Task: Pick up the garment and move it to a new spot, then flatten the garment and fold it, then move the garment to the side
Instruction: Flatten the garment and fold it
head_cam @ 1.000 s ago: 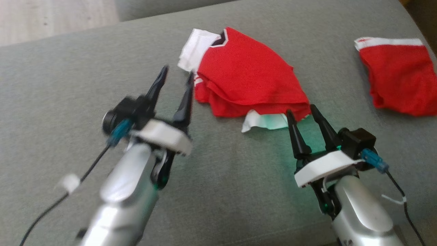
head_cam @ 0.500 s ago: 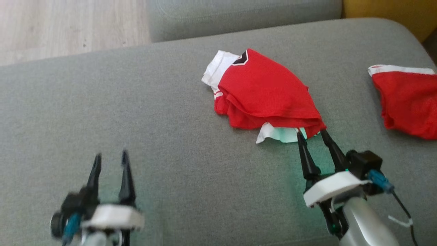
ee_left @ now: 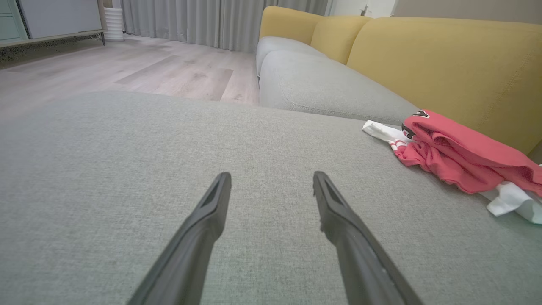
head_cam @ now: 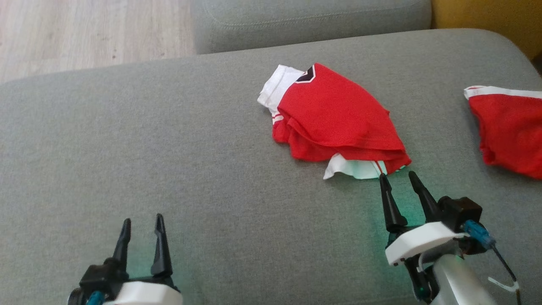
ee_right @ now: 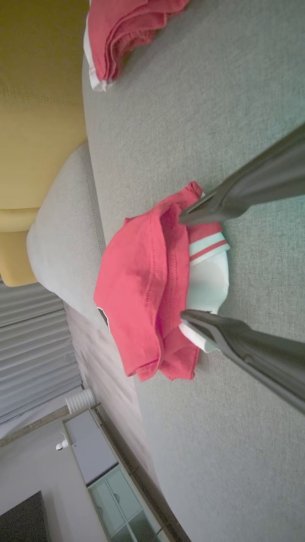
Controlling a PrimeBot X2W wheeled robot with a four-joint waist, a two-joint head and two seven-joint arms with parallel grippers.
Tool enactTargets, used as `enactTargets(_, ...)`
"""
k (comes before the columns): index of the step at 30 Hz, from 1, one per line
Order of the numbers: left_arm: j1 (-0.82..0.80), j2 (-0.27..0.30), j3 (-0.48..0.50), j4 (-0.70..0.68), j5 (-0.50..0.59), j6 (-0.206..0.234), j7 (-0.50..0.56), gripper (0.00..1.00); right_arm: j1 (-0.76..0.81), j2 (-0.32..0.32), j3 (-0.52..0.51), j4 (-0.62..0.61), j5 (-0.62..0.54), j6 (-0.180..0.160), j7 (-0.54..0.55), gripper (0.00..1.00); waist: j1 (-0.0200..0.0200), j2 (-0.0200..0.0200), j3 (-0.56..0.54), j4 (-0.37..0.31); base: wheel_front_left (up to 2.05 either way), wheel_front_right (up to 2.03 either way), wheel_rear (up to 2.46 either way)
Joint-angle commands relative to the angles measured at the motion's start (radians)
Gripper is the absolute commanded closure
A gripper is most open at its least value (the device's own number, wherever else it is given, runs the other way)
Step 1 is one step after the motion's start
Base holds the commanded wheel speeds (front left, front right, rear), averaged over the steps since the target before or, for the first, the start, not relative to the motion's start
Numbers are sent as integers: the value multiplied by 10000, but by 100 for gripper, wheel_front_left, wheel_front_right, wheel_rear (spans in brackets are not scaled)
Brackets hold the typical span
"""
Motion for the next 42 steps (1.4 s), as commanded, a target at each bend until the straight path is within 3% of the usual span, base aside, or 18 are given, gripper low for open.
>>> enactTargets(1, -473, 5, 108, -242, -110, 57, -97, 0, -340, 22, 91, -185, -177, -7, 6, 0, 0, -1, 114, 87, 0, 0, 0)
enactTargets(12, -926, 4, -428, -116, -276, 88, -97, 0, -1413, 22, -1622, 933, -1407, -7, 6, 0, 0, -1, 968, 713, 0, 0, 0)
enactTargets(24, -1276, 3, -513, -11, -366, 60, -97, 0, -2141, 22, -2664, 1667, -2109, -7, 6, 0, 0, -1, 1480, 1152, 0, 0, 0)
enactTargets(25, -1295, 3, -507, -21, -379, 61, -97, 0, -2160, 22, -2680, 1605, -2114, -7, 6, 7, 0, -1, 1479, 1162, 0, 0, 0)
enactTargets(26, -1309, 3, -501, -33, -391, 57, -97, 0, -2172, 22, -2694, 1552, -2104, -7, 6, 28, 0, -1, 1471, 1165, 0, 0, 0)
enactTargets(28, -1326, 3, -508, -57, -394, 51, -97, 0, -2190, 22, -2712, 1413, -2107, -7, 6, 100, 0, -1, 1436, 1158, 0, 0, 0)
enactTargets(35, -1277, 3, -569, -120, -480, 62, -97, 0, -2249, 22, -2655, 696, -1936, -7, 6, 100, 0, -1, 1194, 1086, 0, 0, 0)
enactTargets(42, -994, 3, -441, 4, -533, 5, -97, 0, -3762, 22, -2024, -1347, -1556, -7, 6, 100, 0, -1, 586, 949, 0, 0, 0)
